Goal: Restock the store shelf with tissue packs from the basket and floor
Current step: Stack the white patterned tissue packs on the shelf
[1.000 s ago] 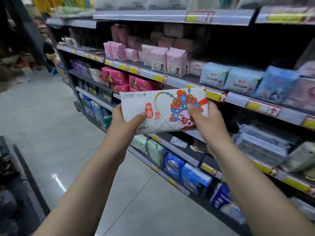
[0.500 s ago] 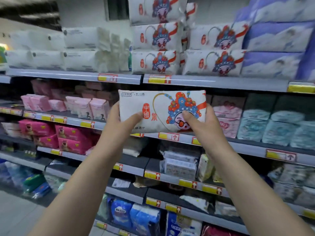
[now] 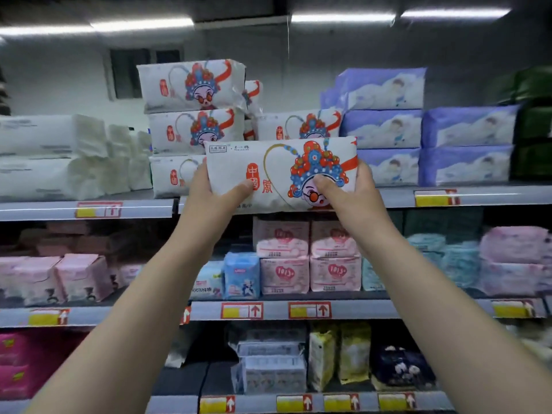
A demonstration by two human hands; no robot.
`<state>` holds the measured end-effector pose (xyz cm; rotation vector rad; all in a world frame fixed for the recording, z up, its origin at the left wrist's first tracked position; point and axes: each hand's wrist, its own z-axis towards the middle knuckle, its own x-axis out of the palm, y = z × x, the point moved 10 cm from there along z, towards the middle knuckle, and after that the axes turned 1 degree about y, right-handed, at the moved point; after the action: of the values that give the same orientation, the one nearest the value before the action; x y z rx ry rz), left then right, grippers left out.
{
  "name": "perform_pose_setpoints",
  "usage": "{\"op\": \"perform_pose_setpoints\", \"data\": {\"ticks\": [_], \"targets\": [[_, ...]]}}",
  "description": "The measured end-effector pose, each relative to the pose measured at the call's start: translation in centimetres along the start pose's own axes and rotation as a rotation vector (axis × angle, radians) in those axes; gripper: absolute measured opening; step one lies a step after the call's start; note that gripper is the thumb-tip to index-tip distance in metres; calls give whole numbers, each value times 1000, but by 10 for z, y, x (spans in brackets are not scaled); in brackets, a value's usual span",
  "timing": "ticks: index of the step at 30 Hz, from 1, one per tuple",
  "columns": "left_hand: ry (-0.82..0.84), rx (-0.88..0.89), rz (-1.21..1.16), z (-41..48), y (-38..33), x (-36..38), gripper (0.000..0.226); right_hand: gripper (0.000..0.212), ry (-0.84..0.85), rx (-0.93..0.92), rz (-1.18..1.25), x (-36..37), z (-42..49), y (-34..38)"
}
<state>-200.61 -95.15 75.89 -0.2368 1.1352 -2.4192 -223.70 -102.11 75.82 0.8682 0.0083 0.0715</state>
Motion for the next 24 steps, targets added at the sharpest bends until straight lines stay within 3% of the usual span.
{"op": "perform_pose_setpoints", "data": {"ticks": [5, 16, 24], "targets": [[9, 43, -9, 49, 3, 21, 87, 44, -63, -80, -84, -10, 49, 0], [73, 140, 63, 150, 4, 58, 76, 48, -116, -147, -196, -8, 144, -3], [47, 171, 161, 201, 29, 77, 70, 54, -153, -83, -322, -9, 203, -43]]}}
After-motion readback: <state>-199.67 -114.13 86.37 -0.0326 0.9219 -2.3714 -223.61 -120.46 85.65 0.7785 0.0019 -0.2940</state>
